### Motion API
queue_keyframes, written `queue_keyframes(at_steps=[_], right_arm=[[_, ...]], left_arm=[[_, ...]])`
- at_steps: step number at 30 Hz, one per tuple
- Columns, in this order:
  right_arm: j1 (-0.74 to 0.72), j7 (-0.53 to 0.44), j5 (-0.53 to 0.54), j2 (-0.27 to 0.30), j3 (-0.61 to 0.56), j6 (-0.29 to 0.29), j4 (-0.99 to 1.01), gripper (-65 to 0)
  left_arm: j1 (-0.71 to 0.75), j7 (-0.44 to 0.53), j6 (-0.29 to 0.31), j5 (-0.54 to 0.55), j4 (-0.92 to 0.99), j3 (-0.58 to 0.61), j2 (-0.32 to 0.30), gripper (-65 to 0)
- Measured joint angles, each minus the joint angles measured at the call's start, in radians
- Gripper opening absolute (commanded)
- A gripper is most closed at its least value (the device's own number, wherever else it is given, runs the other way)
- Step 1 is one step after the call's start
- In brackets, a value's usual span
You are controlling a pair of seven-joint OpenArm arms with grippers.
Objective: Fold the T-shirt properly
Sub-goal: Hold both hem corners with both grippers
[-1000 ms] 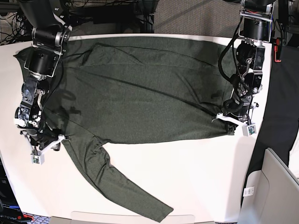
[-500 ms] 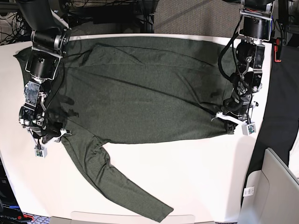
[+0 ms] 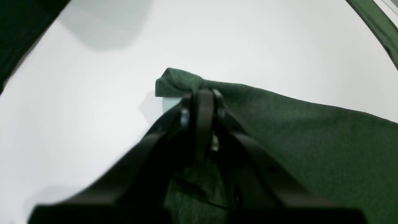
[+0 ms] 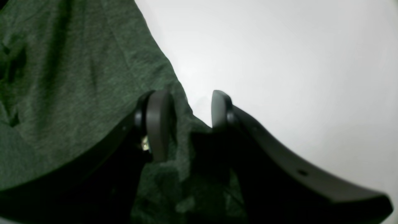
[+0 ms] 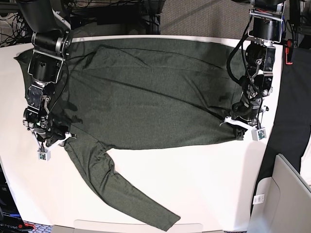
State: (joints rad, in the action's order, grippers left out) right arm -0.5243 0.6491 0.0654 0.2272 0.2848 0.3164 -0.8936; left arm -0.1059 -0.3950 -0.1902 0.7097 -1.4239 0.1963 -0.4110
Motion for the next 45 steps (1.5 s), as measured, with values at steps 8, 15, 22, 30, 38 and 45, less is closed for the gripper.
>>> queue_keyframes(at_steps=[8,15,22,30,38,45], right_arm=[[-0.006,0.058,0.016,-0.005,0.003,0.000,-0.010,-63.2],[0.004,0.102,0.090,-0.014,0.003,0.001,-0.042,-64.0],[0.056,0.191,0.109,-0.014,0.003,0.002,-0.172,-64.0],[0.127,0.218,0.121,-0.018,0.050,0.009,-0.340,-64.1],[0.182,0.323,0.117,-0.021,0.132,0.070,-0.475,-64.1],[0.227,0.389,0.166,-0.013,0.217,0.078,-0.553,-64.1]], left_arm=[[0.000,0.000,0.000,0.000,0.000,0.000,0.000,-65.0],[0.000,0.000,0.000,0.000,-0.010,0.000,0.000,-65.0],[0.000,0.000,0.000,0.000,-0.013,0.000,0.000,-65.0],[0.025,0.003,-0.001,-0.001,-0.032,0.000,-0.001,-65.0],[0.056,0.004,0.000,0.000,-0.047,-0.069,-0.002,-65.0],[0.088,0.000,-0.001,-0.001,-0.098,-0.082,-0.002,-65.0]])
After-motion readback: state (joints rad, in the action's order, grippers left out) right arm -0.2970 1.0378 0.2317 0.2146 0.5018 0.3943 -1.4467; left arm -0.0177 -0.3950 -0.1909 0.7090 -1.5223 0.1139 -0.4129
